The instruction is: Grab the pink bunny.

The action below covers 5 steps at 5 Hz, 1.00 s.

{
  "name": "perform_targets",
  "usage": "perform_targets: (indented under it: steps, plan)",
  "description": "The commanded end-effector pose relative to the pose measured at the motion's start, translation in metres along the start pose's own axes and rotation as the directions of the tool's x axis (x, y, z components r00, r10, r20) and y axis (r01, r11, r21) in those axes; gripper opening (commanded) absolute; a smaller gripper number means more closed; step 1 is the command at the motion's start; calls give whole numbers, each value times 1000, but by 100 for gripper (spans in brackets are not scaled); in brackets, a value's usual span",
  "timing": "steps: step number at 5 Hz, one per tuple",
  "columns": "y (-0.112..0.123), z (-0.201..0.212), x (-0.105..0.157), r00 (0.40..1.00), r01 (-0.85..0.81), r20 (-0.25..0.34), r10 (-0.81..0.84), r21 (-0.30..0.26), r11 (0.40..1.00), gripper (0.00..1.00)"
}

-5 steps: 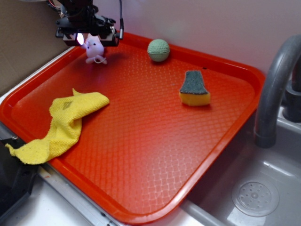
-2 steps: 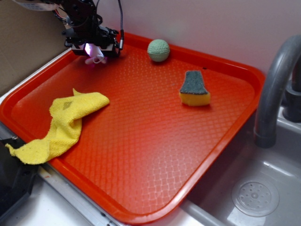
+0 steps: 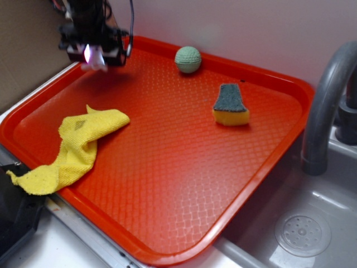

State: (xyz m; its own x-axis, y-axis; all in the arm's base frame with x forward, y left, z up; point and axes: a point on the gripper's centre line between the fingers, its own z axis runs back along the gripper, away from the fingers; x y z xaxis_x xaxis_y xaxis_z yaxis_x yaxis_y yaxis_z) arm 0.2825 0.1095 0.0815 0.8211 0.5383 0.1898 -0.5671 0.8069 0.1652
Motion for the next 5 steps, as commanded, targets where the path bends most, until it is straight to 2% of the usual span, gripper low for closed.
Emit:
perform_targets:
  steps: [1,2,3,4,5]
  plan:
    - [-9,137,-26,987,140,-43,-158,-272,952,0]
    - [-9,190,-43,959,191,-122,-257,-396,898,0]
    - [0,228,-56,938,229,-119,-326,-495,838,0]
    - [1,242,-63,900,359,-9,-436,-551,753,0]
    - [-3,240,-53,871,427,2,-491,-494,757,79]
